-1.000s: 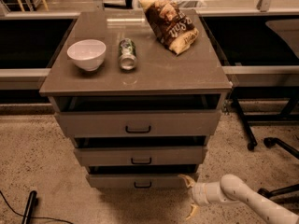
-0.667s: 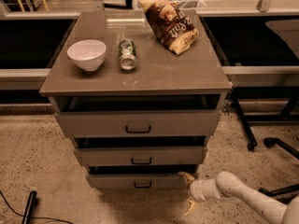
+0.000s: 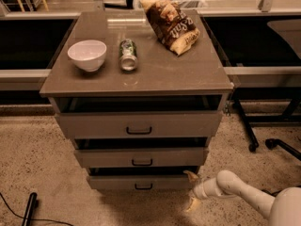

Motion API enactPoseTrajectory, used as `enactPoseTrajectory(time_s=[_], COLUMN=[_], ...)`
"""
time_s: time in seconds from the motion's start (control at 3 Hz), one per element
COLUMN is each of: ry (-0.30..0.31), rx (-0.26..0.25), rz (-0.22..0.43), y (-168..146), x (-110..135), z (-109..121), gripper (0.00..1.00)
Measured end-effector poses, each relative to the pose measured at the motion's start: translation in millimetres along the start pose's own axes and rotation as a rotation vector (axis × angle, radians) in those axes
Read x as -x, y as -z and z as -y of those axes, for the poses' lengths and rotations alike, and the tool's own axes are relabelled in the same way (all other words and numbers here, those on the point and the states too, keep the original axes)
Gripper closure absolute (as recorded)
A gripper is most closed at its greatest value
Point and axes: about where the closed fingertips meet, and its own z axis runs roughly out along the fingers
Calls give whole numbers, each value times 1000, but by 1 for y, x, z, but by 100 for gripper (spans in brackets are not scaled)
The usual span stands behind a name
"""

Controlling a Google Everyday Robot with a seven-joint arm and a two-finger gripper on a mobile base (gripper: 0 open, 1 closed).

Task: Open bottom drawer

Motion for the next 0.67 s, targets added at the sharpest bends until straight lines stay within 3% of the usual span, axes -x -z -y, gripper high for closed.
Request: enactPoseTrajectory(time_s=[0.67], ry=[-31], rx=[15], rz=[-21], y=[-17], x=[-15], z=[26], gripper=[0])
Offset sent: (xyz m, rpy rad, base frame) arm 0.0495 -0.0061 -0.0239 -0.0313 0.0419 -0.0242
